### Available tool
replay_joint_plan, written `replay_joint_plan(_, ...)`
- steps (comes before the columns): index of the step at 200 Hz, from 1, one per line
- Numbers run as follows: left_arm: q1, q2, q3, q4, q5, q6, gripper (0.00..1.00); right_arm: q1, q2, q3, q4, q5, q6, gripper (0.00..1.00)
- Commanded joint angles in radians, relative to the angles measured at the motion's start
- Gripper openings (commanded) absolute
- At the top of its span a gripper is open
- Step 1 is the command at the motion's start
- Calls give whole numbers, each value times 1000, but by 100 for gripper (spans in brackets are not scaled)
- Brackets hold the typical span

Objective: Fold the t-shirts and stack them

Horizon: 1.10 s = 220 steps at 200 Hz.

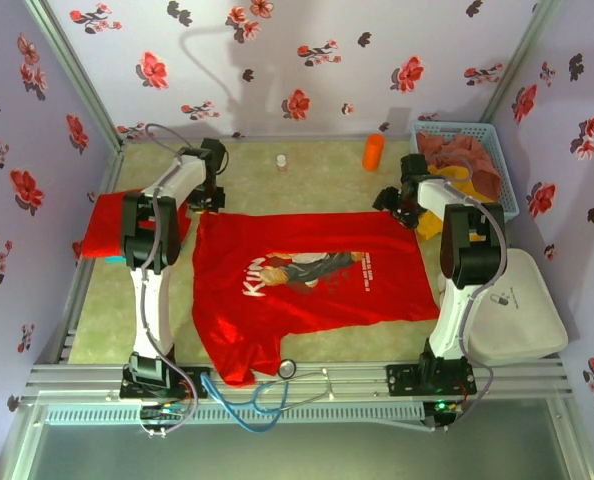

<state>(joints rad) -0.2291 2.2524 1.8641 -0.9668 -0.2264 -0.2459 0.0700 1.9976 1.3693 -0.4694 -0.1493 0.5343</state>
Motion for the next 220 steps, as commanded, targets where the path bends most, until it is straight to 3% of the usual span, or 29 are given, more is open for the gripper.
replay_joint_plan(1, 1, 14, 35, -42, -33, 19, 13, -9, 27, 25, -16, 19, 20, 71)
replay_joint_plan(29, 16, 11, 49, -52, -29, 13, 0, -10, 40, 33, -27, 25, 29, 68)
replay_joint_plan(87, 109, -187, -109, 94, 145, -109, 0, -30, 45, 21, -46, 84, 53, 66)
replay_joint_plan(130, 166, -382, -262, 174, 161, -224, 0, -42, 37, -12, -39, 134, 79, 64)
replay_joint_plan(178, 188, -471, -344, 207, 164, -298, 0, -49, 20, -36, -14, 134, 92, 64)
replay_joint_plan(220, 189, -425, -309, 148, 116, -278, 22, -47, -11, -33, 10, 88, 69, 65)
